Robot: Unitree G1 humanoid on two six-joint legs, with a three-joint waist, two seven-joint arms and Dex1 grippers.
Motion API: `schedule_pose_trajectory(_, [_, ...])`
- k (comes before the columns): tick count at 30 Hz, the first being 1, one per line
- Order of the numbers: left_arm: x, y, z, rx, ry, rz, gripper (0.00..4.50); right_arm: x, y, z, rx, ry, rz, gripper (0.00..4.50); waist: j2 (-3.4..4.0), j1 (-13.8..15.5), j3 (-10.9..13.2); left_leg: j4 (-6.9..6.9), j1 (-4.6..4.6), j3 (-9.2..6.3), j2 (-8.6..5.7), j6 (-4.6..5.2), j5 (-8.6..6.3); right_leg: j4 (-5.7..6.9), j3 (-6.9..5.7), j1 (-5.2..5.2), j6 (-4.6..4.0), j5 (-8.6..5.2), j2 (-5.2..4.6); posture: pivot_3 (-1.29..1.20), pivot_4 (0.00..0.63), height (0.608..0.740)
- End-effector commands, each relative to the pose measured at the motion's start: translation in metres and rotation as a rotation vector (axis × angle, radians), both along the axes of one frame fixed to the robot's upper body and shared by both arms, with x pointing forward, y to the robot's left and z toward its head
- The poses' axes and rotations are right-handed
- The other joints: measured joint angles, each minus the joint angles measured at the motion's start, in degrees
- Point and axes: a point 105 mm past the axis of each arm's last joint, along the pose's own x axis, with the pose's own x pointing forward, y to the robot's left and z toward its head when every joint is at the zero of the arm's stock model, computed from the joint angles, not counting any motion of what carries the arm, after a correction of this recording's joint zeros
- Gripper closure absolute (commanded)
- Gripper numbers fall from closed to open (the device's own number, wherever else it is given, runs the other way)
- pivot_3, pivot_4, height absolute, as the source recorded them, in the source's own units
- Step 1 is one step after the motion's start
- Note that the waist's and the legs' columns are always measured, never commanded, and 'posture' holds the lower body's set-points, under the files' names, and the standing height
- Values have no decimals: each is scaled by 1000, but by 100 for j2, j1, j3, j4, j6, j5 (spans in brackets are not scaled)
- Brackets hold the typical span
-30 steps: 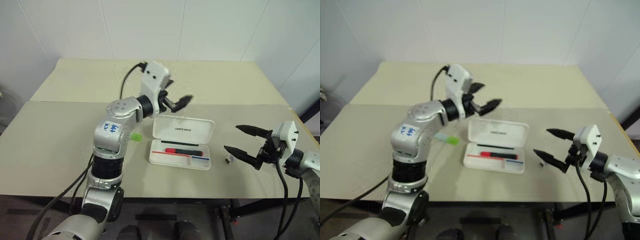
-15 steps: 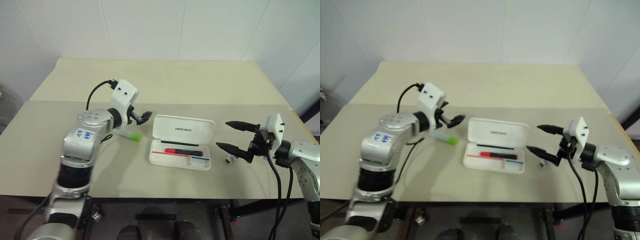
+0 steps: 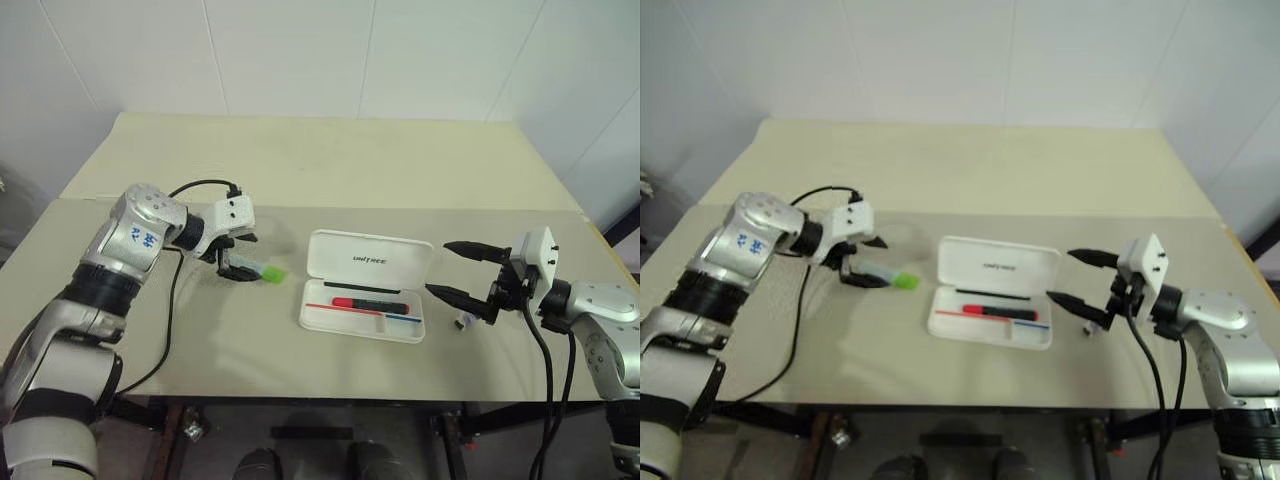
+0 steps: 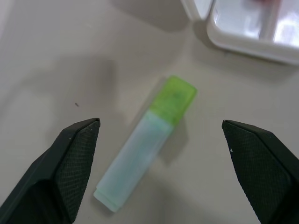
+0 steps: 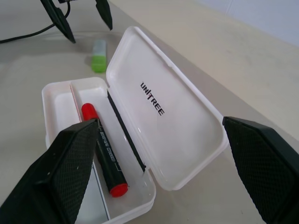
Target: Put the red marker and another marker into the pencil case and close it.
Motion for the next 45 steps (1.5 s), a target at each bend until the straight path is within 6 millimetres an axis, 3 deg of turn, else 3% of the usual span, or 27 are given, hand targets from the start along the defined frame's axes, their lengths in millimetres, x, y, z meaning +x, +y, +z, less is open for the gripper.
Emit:
schedule_pose_trajectory(1, [7,7,3,73,8,-47,43,-6,-2,10,8,-54,-14,0,0,0,0,-1,-1,0,0,0,0,0,1,-2,0,-1,0,0,150,740])
schedule_pose_trajectory(11, [26,-3,-5,138,27,-24,43,-15,-8,9,6,-52,-48,0,-8,-2,4,1,-5,-1,0,3,-3,0,3,-4,3,0,0,0,150,740])
schedule_pose_trajectory(27, [27,-1,-29,228,90,21,43,-23,-12,6,11,-53,-82,0,-15,-3,8,2,-3,-1,0,0,-3,9,3,-5,5,0,1,0,150,740])
schedule_pose_trajectory(30, [25,1,-36,250,106,12,653,-23,-13,6,10,-54,-87,0,-15,-9,8,3,-2,-1,0,0,-3,10,3,-3,5,0,1,0,150,740])
schedule_pose_trajectory(37, [27,-4,-34,226,90,10,2967,-22,-14,7,7,-60,-92,0,-15,-9,8,7,2,-6,-1,-3,5,23,3,-1,10,6,1,0,150,740])
schedule_pose_trajectory(39, [28,-6,-32,219,83,7,3413,-22,-14,7,7,-61,-93,0,-15,-9,8,11,2,-6,-2,-3,6,23,4,0,10,8,1,0,150,740])
schedule_pose_trajectory(45, [33,-14,-21,183,18,-4,3414,-21,-15,9,3,-69,-95,0,-15,3,8,10,0,-8,-2,-2,6,22,3,0,10,8,1,0,150,740])
